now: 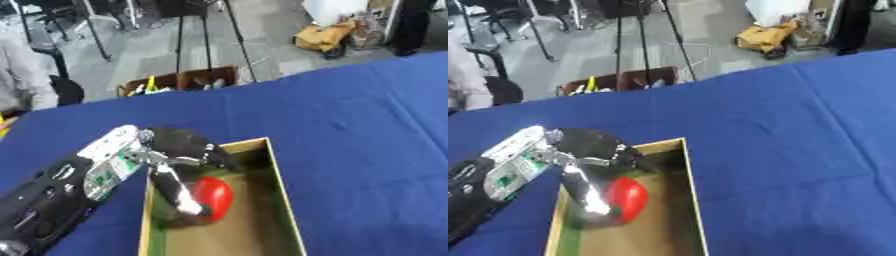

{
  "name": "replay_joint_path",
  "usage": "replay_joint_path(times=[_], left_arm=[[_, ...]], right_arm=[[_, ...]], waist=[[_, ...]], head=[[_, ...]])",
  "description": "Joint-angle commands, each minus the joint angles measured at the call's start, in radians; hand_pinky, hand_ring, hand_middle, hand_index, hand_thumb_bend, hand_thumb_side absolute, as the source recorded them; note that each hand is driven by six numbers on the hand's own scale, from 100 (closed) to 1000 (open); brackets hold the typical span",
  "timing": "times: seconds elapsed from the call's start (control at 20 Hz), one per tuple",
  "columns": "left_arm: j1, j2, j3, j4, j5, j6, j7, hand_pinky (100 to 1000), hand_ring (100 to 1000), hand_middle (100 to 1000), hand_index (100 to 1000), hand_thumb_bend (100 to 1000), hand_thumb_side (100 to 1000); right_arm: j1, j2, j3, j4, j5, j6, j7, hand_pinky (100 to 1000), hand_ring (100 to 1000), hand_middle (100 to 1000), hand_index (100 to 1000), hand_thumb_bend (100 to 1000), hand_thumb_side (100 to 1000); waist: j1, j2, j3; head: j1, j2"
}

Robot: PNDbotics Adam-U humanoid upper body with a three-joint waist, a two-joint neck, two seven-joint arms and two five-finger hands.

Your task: Pick up objects on the table and place them in the box.

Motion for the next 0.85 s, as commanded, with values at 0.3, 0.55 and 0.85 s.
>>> replay_joint_path(times=[0.3, 0.55, 0.85], left_arm=[[0.054, -0.081, 0.230, -0.216, 0.153, -0.206, -0.140, 317, 540, 600, 829, 100, 773], [0.203, -0.051, 0.398, -0.354, 0.513, 0.028, 0.293, 276, 501, 550, 772, 100, 802], [0.298, -0.137, 0.576, -0.470, 0.737, 0.241, 0.510, 300, 502, 531, 740, 100, 819]], right_arm=[[0.001, -0.006, -0.016, -0.021, -0.003, -0.003, -0.017, 324, 417, 406, 610, 171, 793], [-0.002, -0.001, -0.021, -0.021, 0.000, -0.008, -0.024, 324, 417, 406, 610, 172, 794], [-0.003, 0.004, -0.027, -0.021, 0.004, -0.013, -0.037, 323, 417, 406, 609, 170, 794]], waist=[[-0.023, -0.015, 0.028], [-0.028, -0.005, 0.036], [-0.038, 0.002, 0.057]], head=[[-0.015, 0.008], [-0.021, 0.004], [-0.030, 0.001]])
